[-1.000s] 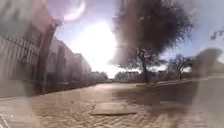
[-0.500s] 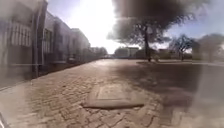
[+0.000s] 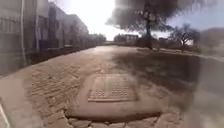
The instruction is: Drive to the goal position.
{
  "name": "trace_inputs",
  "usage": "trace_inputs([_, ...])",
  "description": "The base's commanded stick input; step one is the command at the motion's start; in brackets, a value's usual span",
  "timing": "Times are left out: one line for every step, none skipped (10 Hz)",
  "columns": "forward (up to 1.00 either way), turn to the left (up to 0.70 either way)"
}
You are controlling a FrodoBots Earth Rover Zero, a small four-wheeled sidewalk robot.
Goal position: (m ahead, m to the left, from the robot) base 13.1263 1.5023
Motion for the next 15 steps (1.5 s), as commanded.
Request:
trace_inputs([1.00,0.00])
trace_inputs([1.00,0.00])
trace_inputs([1.00,0.00])
trace_inputs([1.00,0.00])
trace_inputs([1.00,0.00])
trace_inputs([1.00,0.00])
trace_inputs([1.00,0.00])
trace_inputs([1.00,0.00])
trace_inputs([1.00,0.00])
trace_inputs([1.00,0.00])
trace_inputs([1.00,0.07])
trace_inputs([1.00,0.17])
trace_inputs([1.00,0.00])
trace_inputs([1.00,0.00])
trace_inputs([1.00,0.00])
